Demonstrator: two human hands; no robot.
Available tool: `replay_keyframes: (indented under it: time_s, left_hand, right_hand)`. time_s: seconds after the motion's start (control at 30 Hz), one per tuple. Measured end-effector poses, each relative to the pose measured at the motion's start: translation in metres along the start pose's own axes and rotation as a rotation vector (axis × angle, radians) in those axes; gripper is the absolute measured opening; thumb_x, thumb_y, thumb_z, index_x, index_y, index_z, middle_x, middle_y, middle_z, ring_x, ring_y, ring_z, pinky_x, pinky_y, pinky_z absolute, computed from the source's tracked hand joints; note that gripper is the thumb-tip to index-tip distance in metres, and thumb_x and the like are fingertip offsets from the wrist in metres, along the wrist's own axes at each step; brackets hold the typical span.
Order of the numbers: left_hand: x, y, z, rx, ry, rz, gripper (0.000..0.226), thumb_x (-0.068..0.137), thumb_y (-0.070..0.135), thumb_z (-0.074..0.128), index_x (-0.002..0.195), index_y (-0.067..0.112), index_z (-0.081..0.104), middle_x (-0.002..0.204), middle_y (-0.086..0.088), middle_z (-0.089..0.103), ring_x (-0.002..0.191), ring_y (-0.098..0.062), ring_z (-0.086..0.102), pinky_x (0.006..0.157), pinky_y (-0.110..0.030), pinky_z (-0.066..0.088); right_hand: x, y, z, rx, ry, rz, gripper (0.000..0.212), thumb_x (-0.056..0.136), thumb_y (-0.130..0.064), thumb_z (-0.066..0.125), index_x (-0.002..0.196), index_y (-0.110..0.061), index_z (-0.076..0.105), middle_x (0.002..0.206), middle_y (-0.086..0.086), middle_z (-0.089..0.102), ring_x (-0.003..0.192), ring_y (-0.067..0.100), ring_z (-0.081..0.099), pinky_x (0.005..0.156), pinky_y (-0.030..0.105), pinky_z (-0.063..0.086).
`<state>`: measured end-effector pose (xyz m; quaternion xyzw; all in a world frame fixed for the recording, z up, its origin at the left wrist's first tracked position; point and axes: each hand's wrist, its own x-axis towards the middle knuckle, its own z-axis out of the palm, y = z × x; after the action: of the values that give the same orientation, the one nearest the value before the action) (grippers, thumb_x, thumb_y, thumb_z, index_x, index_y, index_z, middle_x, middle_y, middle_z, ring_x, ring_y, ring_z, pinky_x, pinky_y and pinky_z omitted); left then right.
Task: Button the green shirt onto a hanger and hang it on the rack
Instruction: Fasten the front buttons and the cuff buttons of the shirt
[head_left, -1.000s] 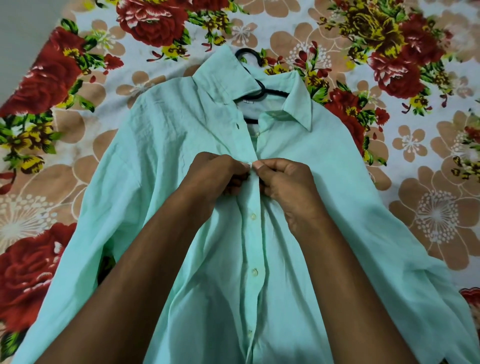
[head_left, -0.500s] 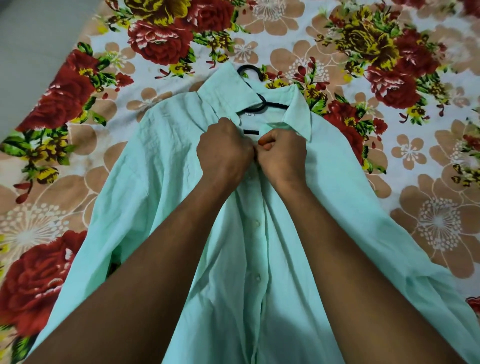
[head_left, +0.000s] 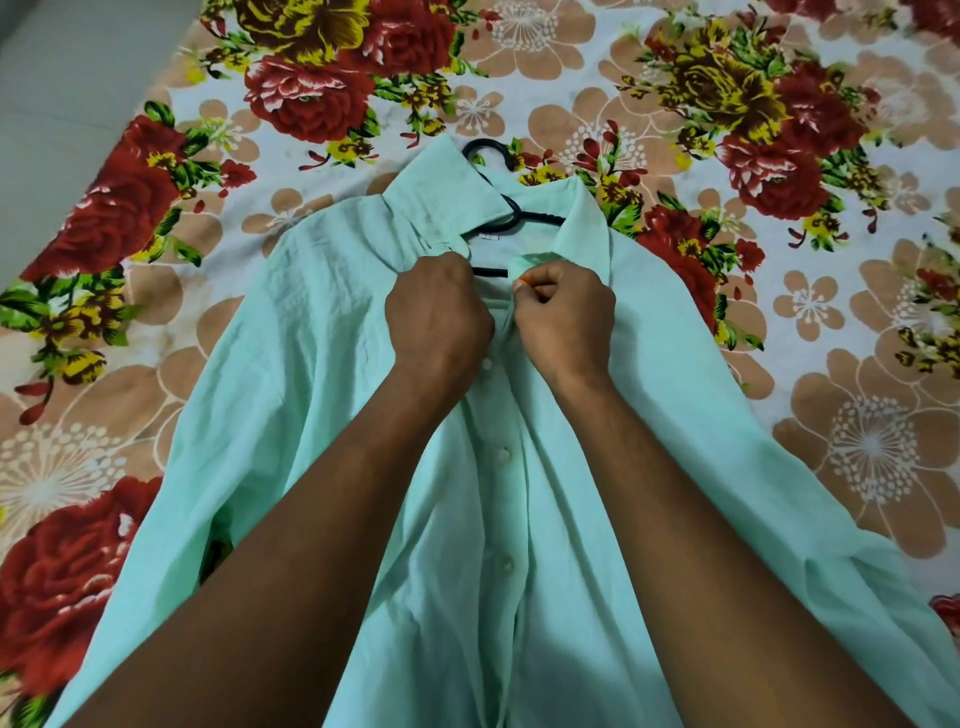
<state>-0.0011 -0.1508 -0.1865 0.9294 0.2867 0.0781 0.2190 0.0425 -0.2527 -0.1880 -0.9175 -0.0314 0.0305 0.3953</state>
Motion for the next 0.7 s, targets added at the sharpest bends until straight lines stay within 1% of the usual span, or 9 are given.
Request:
replay_keyframes:
  time_s: [0.07, 0.13, 0.17, 0.23, 0.33, 0.47, 0.53, 0.6, 0.7]
  left_hand:
    - [0.002, -0.006, -0.003, -0.185, 0.003, -0.105, 0.014, 0.077, 0.018, 0.061, 0.073, 0.004, 0.061, 0.074, -0.012, 0.065, 0.070, -0.033, 0.059, 0.058, -0.034, 0.039]
    - [0.005, -0.009, -0.009, -0.513, -0.021, -0.263, 0.018, 0.073, 0.022, 0.066, 0.071, 0.005, 0.073, 0.064, -0.010, 0.068, 0.060, -0.027, 0.061, 0.058, -0.033, 0.048]
    - [0.006, -0.010, -0.012, -0.655, -0.047, -0.329, 0.017, 0.074, 0.021, 0.068, 0.072, 0.006, 0.076, 0.061, -0.007, 0.066, 0.055, -0.022, 0.058, 0.059, -0.030, 0.048]
    - [0.006, -0.008, -0.016, -0.826, -0.130, -0.399, 0.014, 0.080, 0.017, 0.073, 0.073, 0.007, 0.078, 0.061, -0.006, 0.062, 0.054, -0.016, 0.052, 0.059, -0.027, 0.045]
    - [0.003, -0.005, -0.014, -0.897, -0.214, -0.379, 0.018, 0.087, 0.014, 0.073, 0.071, 0.014, 0.078, 0.063, -0.006, 0.065, 0.056, -0.015, 0.053, 0.061, -0.026, 0.045]
    - [0.001, -0.002, -0.008, -0.896, -0.255, -0.318, 0.016, 0.091, 0.012, 0.070, 0.079, 0.008, 0.080, 0.049, 0.006, 0.058, 0.046, -0.007, 0.048, 0.057, -0.023, 0.043]
    - [-0.001, -0.004, -0.007, -0.905, -0.274, -0.302, 0.018, 0.091, 0.008, 0.067, 0.078, 0.008, 0.079, 0.048, 0.008, 0.058, 0.044, -0.005, 0.048, 0.056, -0.021, 0.042]
    - [-0.001, -0.007, -0.007, -0.953, -0.291, -0.325, 0.024, 0.089, 0.001, 0.063, 0.073, 0.011, 0.078, 0.054, 0.001, 0.062, 0.049, -0.009, 0.050, 0.058, -0.023, 0.044]
    - [0.001, -0.010, -0.008, -1.012, -0.303, -0.376, 0.025, 0.087, -0.002, 0.060, 0.080, 0.010, 0.080, 0.070, -0.008, 0.071, 0.062, -0.015, 0.059, 0.067, -0.029, 0.052]
  right_hand:
    - [0.000, -0.001, -0.001, 0.028, -0.022, -0.023, 0.005, 0.091, -0.018, 0.072, 0.089, -0.016, 0.076, 0.078, -0.008, 0.070, 0.072, 0.006, 0.065, 0.070, 0.019, 0.050]
    - [0.002, -0.003, -0.005, 0.054, -0.037, -0.042, 0.004, 0.090, -0.018, 0.073, 0.088, -0.017, 0.077, 0.077, -0.010, 0.069, 0.071, 0.003, 0.064, 0.066, 0.013, 0.047]
    - [0.003, -0.003, -0.005, 0.070, -0.038, -0.049, 0.004, 0.090, -0.018, 0.074, 0.087, -0.017, 0.077, 0.077, -0.009, 0.070, 0.071, 0.002, 0.065, 0.065, 0.011, 0.047]
    - [0.004, -0.003, -0.004, 0.103, -0.032, -0.050, 0.004, 0.090, -0.018, 0.075, 0.086, -0.016, 0.077, 0.079, -0.009, 0.072, 0.072, 0.001, 0.067, 0.067, 0.010, 0.049]
    - [0.004, -0.001, -0.002, 0.181, -0.037, -0.018, 0.004, 0.090, -0.017, 0.076, 0.089, -0.014, 0.079, 0.083, -0.007, 0.075, 0.076, 0.003, 0.069, 0.073, 0.015, 0.056]
    - [0.007, 0.002, 0.001, 0.281, -0.065, 0.071, 0.006, 0.091, -0.018, 0.074, 0.093, -0.015, 0.079, 0.084, -0.007, 0.076, 0.078, 0.002, 0.070, 0.074, 0.015, 0.055]
    - [0.007, 0.002, 0.003, 0.312, -0.087, 0.103, 0.006, 0.092, -0.018, 0.074, 0.092, -0.015, 0.080, 0.084, -0.007, 0.076, 0.078, 0.003, 0.070, 0.073, 0.015, 0.055]
    - [0.008, 0.002, 0.004, 0.320, -0.106, 0.114, 0.007, 0.091, -0.018, 0.075, 0.092, -0.014, 0.080, 0.083, -0.006, 0.076, 0.078, 0.005, 0.071, 0.074, 0.017, 0.056]
    - [0.009, 0.001, 0.004, 0.317, -0.133, 0.112, 0.008, 0.091, -0.019, 0.075, 0.092, -0.014, 0.081, 0.082, -0.007, 0.076, 0.077, 0.003, 0.070, 0.070, 0.014, 0.053]
